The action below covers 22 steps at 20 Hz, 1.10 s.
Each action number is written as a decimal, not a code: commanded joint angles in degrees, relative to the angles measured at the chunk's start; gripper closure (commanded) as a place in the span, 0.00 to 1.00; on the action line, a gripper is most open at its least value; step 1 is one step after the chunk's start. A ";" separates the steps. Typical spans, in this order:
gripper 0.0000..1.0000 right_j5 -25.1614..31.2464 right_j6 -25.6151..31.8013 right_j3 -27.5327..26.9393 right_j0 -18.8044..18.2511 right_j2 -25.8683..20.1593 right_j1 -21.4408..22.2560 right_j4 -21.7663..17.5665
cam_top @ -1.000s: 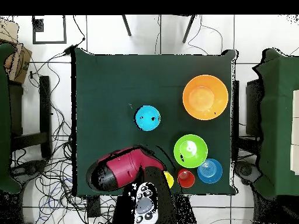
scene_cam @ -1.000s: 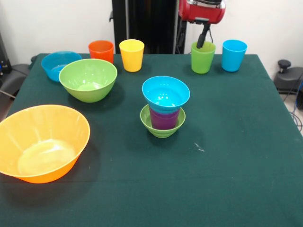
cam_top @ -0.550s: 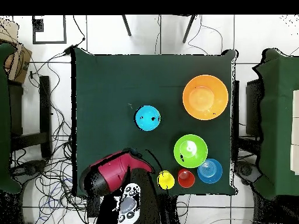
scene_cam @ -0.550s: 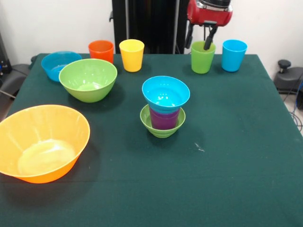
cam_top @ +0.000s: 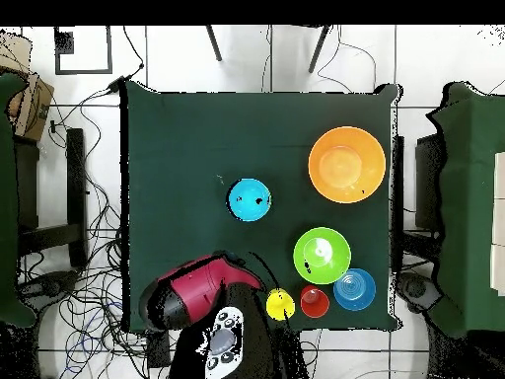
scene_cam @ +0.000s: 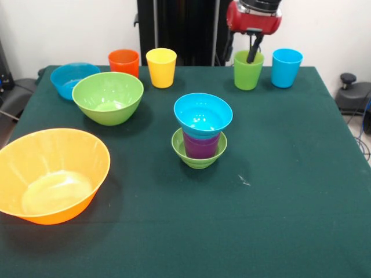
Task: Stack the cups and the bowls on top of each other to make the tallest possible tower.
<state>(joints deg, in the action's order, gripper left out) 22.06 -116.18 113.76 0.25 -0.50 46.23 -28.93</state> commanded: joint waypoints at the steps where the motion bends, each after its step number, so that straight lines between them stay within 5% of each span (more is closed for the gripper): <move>1: 0.00 -3.40 -3.14 -3.54 -1.78 -0.88 -5.67 -2.50; 13: 0.00 -6.95 -3.41 -4.38 -0.91 -1.19 -9.90 -2.73; 16: 0.00 -7.63 -4.33 -1.88 -1.20 -2.29 -7.59 -0.82; 22: 0.00 -5.36 -2.00 6.17 -7.80 -9.39 1.30 3.52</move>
<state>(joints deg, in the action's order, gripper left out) 18.20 -116.18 113.91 -2.77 -0.78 41.00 -28.76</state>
